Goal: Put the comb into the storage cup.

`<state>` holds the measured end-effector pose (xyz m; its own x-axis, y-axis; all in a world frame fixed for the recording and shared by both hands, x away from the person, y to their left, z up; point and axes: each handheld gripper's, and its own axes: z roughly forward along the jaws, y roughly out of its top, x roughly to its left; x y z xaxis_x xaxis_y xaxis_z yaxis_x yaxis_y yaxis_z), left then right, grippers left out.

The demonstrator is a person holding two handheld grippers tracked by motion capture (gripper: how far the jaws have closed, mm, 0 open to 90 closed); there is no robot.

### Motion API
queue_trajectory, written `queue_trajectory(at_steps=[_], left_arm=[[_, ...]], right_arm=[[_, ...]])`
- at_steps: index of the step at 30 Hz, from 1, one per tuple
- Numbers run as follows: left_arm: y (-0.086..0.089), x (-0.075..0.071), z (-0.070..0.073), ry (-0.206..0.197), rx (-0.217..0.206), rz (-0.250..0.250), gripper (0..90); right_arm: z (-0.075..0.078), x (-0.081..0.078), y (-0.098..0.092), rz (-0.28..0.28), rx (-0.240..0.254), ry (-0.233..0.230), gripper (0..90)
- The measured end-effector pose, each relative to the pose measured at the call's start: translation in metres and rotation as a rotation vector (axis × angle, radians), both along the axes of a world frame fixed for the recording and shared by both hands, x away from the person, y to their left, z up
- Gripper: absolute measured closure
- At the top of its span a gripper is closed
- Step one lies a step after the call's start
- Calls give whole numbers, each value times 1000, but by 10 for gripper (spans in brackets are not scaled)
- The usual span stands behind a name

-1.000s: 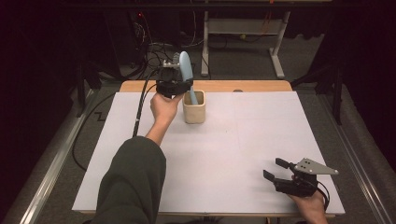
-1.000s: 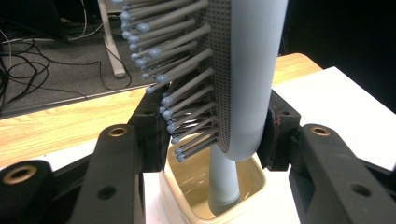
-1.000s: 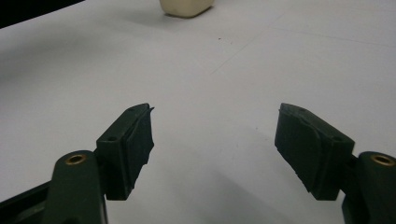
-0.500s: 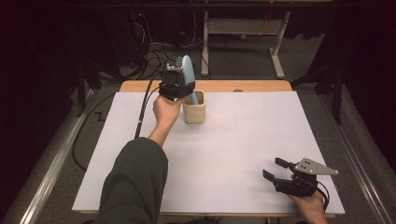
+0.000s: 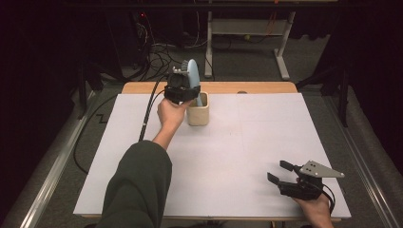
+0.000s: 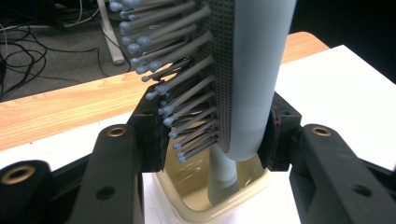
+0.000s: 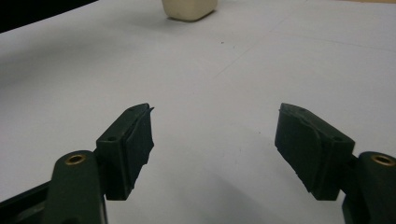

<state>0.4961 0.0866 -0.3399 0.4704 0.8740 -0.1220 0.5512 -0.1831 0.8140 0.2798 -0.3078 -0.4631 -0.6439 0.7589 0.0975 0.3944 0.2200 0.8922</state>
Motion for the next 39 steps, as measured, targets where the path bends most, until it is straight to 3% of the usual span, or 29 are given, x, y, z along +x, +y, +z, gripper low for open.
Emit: queue_trajectory(at_steps=[8,39], left_arm=[[-4,0,-3,4,30,-7,516],[-4,5,-15,59,76,-6,509]], right_arm=[[0,0,-1,-2,5,3,282],[0,1,-1,-2,5,4,282]])
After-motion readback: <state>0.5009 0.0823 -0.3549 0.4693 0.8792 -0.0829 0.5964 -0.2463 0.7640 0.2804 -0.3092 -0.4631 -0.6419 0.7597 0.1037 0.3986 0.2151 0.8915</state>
